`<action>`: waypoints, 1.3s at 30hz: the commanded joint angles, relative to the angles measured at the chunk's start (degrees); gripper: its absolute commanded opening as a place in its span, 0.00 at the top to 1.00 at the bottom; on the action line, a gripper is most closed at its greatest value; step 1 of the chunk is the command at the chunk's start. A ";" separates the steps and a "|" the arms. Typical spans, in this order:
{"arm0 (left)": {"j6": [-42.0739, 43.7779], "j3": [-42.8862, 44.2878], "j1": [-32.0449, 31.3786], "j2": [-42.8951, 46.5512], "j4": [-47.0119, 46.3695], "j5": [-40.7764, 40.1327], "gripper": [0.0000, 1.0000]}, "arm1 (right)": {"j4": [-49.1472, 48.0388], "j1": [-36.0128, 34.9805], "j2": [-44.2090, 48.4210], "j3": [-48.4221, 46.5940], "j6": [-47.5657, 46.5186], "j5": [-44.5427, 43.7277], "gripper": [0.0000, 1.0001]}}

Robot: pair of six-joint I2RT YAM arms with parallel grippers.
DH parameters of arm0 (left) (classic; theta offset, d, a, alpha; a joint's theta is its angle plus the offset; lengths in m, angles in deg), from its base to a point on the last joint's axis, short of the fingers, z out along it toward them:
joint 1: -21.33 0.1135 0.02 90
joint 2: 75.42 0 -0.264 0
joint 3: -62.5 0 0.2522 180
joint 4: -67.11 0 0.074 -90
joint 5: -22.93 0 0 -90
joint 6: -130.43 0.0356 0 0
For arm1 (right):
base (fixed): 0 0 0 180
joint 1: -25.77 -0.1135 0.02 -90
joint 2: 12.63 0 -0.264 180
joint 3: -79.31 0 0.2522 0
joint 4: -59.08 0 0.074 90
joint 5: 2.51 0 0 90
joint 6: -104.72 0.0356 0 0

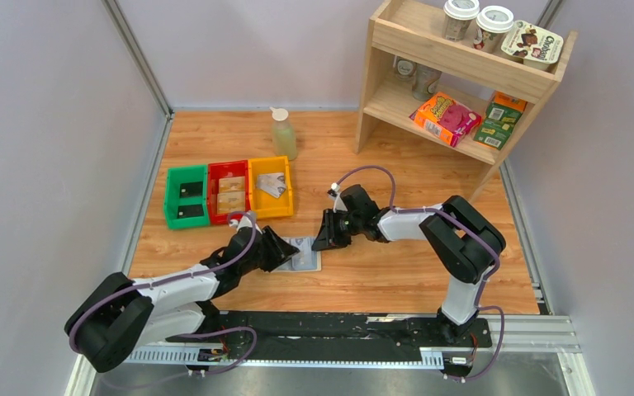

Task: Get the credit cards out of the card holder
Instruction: Remove the credit card from the card holder.

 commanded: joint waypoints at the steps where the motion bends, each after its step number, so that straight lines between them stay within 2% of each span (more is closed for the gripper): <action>1: 0.77 1.63 -0.24 -2.33 -3.96 1.75 0.52 | 0.57 -0.29 -1.81 -0.29 -1.20 -2.16 0.74; 4: 0.42 1.54 -0.24 -1.90 -5.19 1.83 0.55 | 0.48 -0.29 -1.81 -0.20 -1.20 -2.07 0.74; 10: -0.19 1.10 -0.24 1.79 -5.19 1.13 0.71 | 0.04 -0.29 -2.25 0.15 -1.11 -1.90 0.74; 16: -0.36 1.01 -0.24 1.71 -6.15 1.92 0.75 | -0.31 -0.29 -2.08 0.33 -0.85 -1.72 0.74; 20: -1.51 -0.22 -0.24 -0.13 -11.77 3.06 0.80 | -0.75 -0.29 -2.34 0.59 -0.59 -1.46 0.74; 28: -0.90 0.31 -0.33 -3.65 -15.64 5.35 0.79 | -2.86 -0.29 -3.57 1.03 0.64 0.21 0.74; 36: -0.81 0.31 -0.59 -5.41 -18.98 6.49 0.61 | -4.97 -0.29 -4.89 1.38 1.96 1.53 0.74; 39: -1.60 -1.18 -0.77 -6.03 -22.76 6.58 0.60 | -5.32 -0.29 -5.33 1.56 2.14 1.70 0.75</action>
